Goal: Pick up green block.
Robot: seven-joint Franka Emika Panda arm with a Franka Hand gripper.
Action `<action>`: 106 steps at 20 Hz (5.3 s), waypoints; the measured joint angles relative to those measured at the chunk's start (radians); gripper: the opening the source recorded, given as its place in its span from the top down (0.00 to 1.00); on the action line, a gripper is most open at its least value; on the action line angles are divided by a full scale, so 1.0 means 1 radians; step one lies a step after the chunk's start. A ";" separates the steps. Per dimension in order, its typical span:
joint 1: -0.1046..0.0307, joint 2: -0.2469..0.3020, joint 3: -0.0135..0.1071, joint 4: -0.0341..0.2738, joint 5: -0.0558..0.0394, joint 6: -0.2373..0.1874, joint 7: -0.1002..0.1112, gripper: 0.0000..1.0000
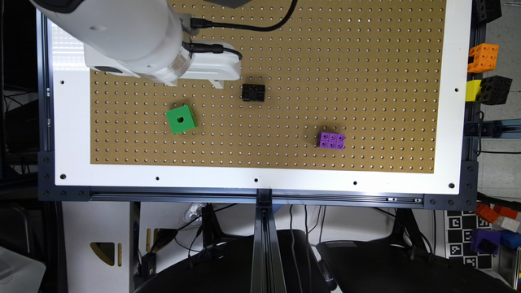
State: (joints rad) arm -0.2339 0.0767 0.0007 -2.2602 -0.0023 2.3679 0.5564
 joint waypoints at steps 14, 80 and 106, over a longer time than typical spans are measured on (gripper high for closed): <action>-0.112 0.137 0.000 0.173 -0.0083 0.005 -0.093 0.00; -0.112 0.469 0.022 0.307 -0.0077 0.167 -0.093 0.00; -0.113 0.528 0.027 0.339 -0.0077 0.185 -0.093 1.00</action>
State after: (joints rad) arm -0.3473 0.6047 0.0273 -1.9214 -0.0100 2.5526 0.4636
